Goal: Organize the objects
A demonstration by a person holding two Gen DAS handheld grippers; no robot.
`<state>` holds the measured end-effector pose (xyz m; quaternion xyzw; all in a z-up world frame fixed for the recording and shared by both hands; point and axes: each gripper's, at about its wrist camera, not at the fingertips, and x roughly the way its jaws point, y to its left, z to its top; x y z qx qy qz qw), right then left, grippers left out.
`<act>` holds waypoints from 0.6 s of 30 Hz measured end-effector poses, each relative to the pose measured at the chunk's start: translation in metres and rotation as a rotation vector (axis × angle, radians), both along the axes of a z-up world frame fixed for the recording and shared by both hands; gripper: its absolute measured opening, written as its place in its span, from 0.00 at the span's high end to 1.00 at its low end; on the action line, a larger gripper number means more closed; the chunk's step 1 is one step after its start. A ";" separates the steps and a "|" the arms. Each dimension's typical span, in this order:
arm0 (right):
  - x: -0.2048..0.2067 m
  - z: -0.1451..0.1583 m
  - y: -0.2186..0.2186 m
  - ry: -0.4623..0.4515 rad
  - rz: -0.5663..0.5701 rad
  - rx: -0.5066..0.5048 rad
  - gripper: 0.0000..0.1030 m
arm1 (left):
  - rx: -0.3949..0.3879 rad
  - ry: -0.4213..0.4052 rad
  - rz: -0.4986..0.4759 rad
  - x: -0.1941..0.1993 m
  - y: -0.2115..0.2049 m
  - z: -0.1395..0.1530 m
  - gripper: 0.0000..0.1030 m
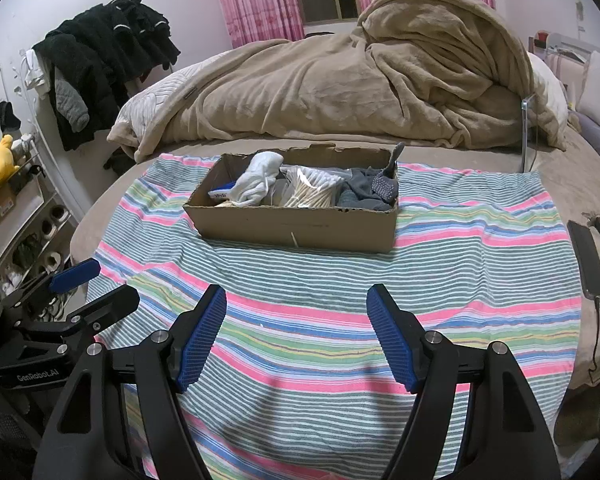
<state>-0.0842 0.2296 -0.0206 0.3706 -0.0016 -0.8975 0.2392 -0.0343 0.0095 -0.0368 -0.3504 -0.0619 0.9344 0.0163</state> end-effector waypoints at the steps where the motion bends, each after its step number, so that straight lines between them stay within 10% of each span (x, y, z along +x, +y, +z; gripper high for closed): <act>1: 0.000 0.000 0.000 0.000 0.000 0.000 0.26 | 0.001 0.000 0.000 0.000 0.000 0.000 0.08; 18: 0.000 -0.001 0.001 -0.002 -0.001 0.000 0.27 | 0.006 0.002 -0.008 0.000 0.000 0.000 0.08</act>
